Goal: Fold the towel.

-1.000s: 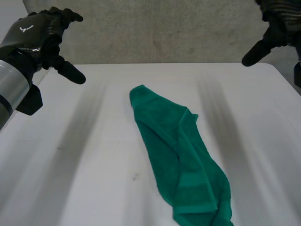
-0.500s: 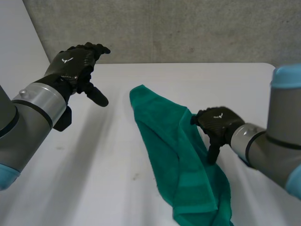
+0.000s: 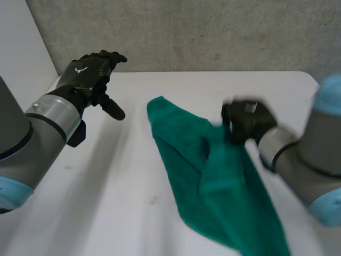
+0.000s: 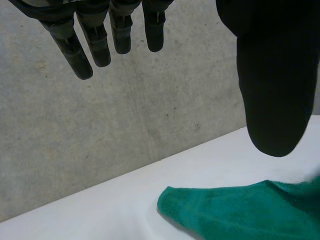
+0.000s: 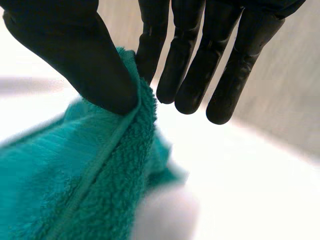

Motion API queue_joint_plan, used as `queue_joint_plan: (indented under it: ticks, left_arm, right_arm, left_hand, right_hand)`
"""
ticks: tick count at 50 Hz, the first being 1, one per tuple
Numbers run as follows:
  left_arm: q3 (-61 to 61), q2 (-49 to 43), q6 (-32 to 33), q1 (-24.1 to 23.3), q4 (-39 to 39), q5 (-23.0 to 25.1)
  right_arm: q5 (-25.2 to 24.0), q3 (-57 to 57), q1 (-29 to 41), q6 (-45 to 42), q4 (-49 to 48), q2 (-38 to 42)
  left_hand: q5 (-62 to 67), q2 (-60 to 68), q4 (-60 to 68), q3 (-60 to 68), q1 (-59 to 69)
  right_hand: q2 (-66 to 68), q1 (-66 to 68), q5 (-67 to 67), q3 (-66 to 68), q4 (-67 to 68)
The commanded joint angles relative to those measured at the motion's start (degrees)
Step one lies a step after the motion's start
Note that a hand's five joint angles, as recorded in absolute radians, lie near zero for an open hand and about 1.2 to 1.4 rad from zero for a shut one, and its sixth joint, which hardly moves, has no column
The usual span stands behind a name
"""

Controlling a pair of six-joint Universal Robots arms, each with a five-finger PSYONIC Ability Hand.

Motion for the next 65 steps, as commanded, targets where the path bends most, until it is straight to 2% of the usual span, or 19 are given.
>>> queue_joint_plan:
  ticks: [1,3,9,15,20,22,23,24,25,26,33,39,45,53,56,61,63,64,65]
  left_arm:
    - [5.80,-10.07,0.68,-0.27,6.88,0.44]
    - [7.39,-12.80,1.82,-0.54,8.02,0.70]
    - [14.59,-25.98,9.02,-0.80,11.45,5.18]
    - [17.41,-33.54,10.87,-1.77,13.12,13.26]
    - [17.68,-37.94,10.79,-2.64,13.21,21.25]
    - [17.68,-38.56,10.87,-2.82,13.21,22.23]
    - [17.76,-38.74,10.87,-2.91,13.21,22.50]
    - [17.94,-38.82,10.87,-2.91,13.39,22.41]
    - [17.94,-38.83,10.87,-2.91,13.39,22.41]
    - [18.29,-38.83,10.87,-2.91,13.56,22.15]
    - [20.40,-33.30,10.26,-0.63,22.69,9.24]
    - [16.99,-22.33,8.24,2.10,34.11,0.46]
    - [10.13,-13.17,8.24,1.93,35.19,-1.84]
    - [-8.34,-4.72,8.15,0.43,28.59,-3.25]
    - [-20.32,-2.97,8.41,-3.68,26.23,-3.78]
    - [-25.74,-4.81,8.41,-6.77,25.34,-3.60]
    - [-25.92,-6.12,8.41,-6.95,24.47,-3.52]
    - [-25.74,-7.09,8.41,-6.78,22.81,-3.51]
    - [-25.48,-7.36,8.50,-6.69,21.66,-3.51]
  right_arm:
    - [-8.72,-12.73,-0.42,-7.07,16.54,-8.82]
    - [-12.22,-15.36,0.11,-10.23,23.03,-8.99]
    - [-18.48,-16.61,3.35,-19.55,30.63,-10.22]
    - [-20.33,-15.73,9.42,-24.48,30.63,-15.57]
    - [-20.77,-14.76,9.60,-24.57,30.72,-17.17]
    - [-19.90,-14.50,9.52,-24.66,30.54,-17.25]
    - [-19.89,-14.50,9.34,-24.66,30.54,-17.08]
    - [-19.89,-14.41,9.25,-24.66,30.54,-16.73]
    - [-19.89,-14.41,9.25,-24.66,30.54,-16.73]
    - [-19.89,-14.32,8.99,-25.01,30.72,-16.29]
    - [-16.65,-16.34,3.73,-25.63,30.37,-11.55]
    - [-7.95,-26.61,-0.94,-28.26,27.30,-3.38]
    - [1.36,-36.02,-0.68,-28.09,14.76,3.91]
    - [0.68,-30.96,0.54,-27.91,8.39,7.18]
    - [0.24,-25.51,1.95,-27.91,8.39,7.53]
    - [0.67,-16.88,2.40,-28.09,8.39,7.88]
    - [0.67,-13.47,2.13,-28.09,8.31,8.06]
    - [0.67,-12.57,2.13,-28.00,8.31,8.06]
    - [0.67,-11.69,1.96,-27.92,8.13,8.06]
  left_hand:
    - [-1.85,-1.14,-1.39,-2.40,-2.25]
    - [-1.85,-1.14,-1.40,-2.40,-2.25]
    - [-2.52,-1.81,-2.07,-3.07,-2.92]
    - [-2.52,-1.81,-2.07,-3.07,-2.92]
    - [0.31,1.02,0.77,-0.24,-0.09]
    - [9.53,10.24,9.98,8.98,9.13]
    - [20.08,20.79,20.54,19.53,19.68]
    - [55.16,55.86,55.61,54.61,54.76]
    - [55.51,56.21,55.96,54.96,55.11]
    - [67.31,68.02,67.77,66.76,66.91]
    - [67.43,68.14,67.89,66.88,67.03]
    - [67.43,68.14,67.89,66.88,67.03]
    - [67.43,68.14,67.89,66.88,67.03]
    - [67.43,68.14,67.89,66.88,67.03]
    - [67.43,68.14,67.89,66.88,67.03]
    - [67.29,67.99,67.74,66.74,66.89]
    - [47.37,48.08,47.82,46.82,46.97]
    - [27.95,28.66,28.41,27.40,27.55]
    - [19.43,20.14,19.89,18.88,19.03]
  right_hand:
    - [12.65,24.63,14.83,12.59,11.97]
    - [12.65,24.63,14.83,12.59,11.97]
    - [12.65,24.63,14.83,12.59,11.97]
    - [12.65,24.63,14.83,12.59,11.97]
    - [12.65,24.63,14.83,12.59,11.97]
    - [12.65,24.63,14.83,12.59,11.97]
    - [12.65,24.63,14.83,12.59,11.97]
    - [12.65,24.63,14.83,12.59,11.97]
    - [12.65,24.63,14.83,12.59,11.97]
    - [12.65,24.63,14.83,12.59,11.97]
    - [12.65,24.63,14.83,12.59,11.97]
    - [12.65,24.63,14.83,12.59,11.97]
    - [12.65,24.63,14.83,12.59,11.97]
    - [12.65,24.63,14.83,12.59,11.97]
    - [12.65,24.63,14.83,12.59,11.97]
    - [12.65,24.63,14.83,12.59,11.97]
    - [12.65,24.63,14.83,12.59,11.97]
    - [12.65,24.63,14.83,12.59,11.97]
    - [12.65,24.63,14.83,12.59,11.97]
